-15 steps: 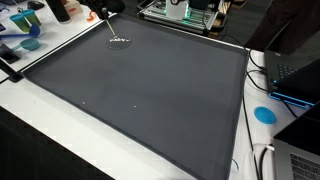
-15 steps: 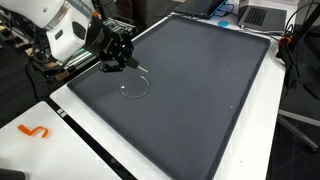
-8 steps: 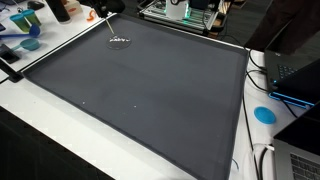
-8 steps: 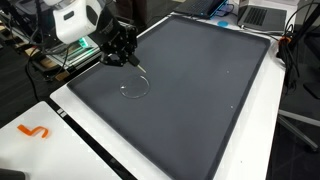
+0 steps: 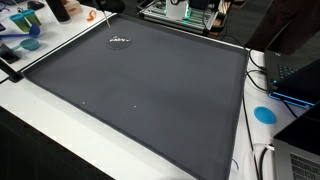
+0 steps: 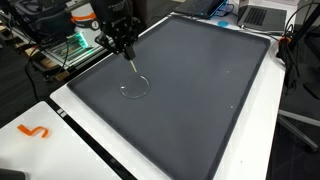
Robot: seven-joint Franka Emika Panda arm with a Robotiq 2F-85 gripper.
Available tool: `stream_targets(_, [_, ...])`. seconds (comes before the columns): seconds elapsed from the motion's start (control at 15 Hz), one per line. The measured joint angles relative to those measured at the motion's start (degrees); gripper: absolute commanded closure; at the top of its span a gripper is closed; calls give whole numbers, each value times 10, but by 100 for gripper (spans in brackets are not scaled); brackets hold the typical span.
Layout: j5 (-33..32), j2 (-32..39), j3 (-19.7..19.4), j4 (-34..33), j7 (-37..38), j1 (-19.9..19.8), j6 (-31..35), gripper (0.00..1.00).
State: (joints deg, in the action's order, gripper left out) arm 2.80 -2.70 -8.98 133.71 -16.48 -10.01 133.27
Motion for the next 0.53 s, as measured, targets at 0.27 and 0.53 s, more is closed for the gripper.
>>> stream_targets(0.27, [-80, -26, 14, 9, 79, 7, -21, 96])
stream_targets(0.53, [-106, -52, 26, 17, 108, 15, -49, 86])
